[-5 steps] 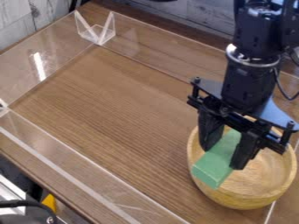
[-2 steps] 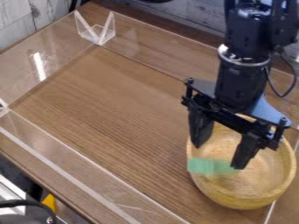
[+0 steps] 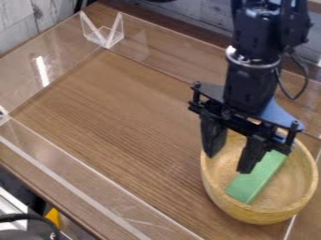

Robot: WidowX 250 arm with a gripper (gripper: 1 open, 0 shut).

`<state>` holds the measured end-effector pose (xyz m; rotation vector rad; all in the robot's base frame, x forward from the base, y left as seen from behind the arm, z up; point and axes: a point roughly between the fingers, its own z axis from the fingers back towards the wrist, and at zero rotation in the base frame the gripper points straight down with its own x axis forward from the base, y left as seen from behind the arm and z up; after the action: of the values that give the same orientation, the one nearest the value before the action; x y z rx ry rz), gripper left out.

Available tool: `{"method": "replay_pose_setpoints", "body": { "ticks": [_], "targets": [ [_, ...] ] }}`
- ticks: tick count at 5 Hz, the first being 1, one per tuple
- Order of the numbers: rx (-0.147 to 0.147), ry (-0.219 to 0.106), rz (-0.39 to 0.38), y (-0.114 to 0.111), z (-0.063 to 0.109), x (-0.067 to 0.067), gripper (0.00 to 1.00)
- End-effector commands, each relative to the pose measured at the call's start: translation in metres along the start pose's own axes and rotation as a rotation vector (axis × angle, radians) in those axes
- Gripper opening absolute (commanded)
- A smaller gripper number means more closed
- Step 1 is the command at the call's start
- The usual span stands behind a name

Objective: Put the green block in the brown bowl

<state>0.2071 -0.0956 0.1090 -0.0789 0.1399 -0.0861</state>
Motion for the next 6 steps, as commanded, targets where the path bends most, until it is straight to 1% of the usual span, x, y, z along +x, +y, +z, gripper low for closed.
{"method": "replay_pose_setpoints", "body": {
  "ticks": [1, 6],
  "targets": [
    [-0.022, -0.049, 0.023, 0.004, 0.015, 0.002, 1.0],
    [-0.027, -0.078, 0.076, 0.013, -0.007, 0.012, 1.0]
  ]
}}
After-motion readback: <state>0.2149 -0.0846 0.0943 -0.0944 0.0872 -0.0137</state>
